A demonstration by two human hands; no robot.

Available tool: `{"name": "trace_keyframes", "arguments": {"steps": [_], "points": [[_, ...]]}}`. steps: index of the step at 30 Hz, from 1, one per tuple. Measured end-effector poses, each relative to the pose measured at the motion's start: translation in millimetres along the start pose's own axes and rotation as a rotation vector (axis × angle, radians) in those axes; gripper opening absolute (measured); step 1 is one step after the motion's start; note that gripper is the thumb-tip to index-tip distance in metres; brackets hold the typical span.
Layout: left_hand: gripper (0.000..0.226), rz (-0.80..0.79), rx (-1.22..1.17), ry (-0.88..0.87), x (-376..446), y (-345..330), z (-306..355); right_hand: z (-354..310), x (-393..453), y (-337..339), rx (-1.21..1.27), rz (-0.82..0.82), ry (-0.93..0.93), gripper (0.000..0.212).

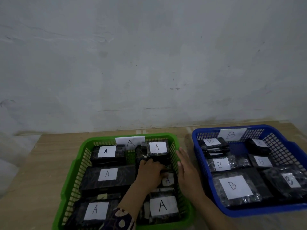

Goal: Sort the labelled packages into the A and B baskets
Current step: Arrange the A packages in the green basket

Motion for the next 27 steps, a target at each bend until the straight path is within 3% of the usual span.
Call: {"name": "trace_keyframes", "arguments": {"steps": [8, 14, 24, 27], "points": [[0.031, -0.029, -0.007, -0.032, 8, -1, 0, 2, 2, 0, 0.016, 0.008, -0.013, 0.042], [0.023, 0.012, -0.225, -0.056, 5, -2, 0, 1, 2, 0, 0.009, 0.015, -0.007, 0.042], [0.022, -0.11, -0.046, -0.006, 13, -9, 3, 0, 1, 1, -0.008, 0.025, 0.005, 0.042], [0.022, -0.081, 0.007, 0.011, 14, -11, 6, 2, 2, 1, -0.002, 0.033, -0.002, 0.041]]}}
Point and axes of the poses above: each hand's wrist, its own x-axis towards the middle knuckle, its own y-axis out of the back of the hand, z = x × y, the point moved 6 cm from there along x, towards the middle knuckle, and after that the axes turned 10 degrees about -y, right-handed, at the moved point
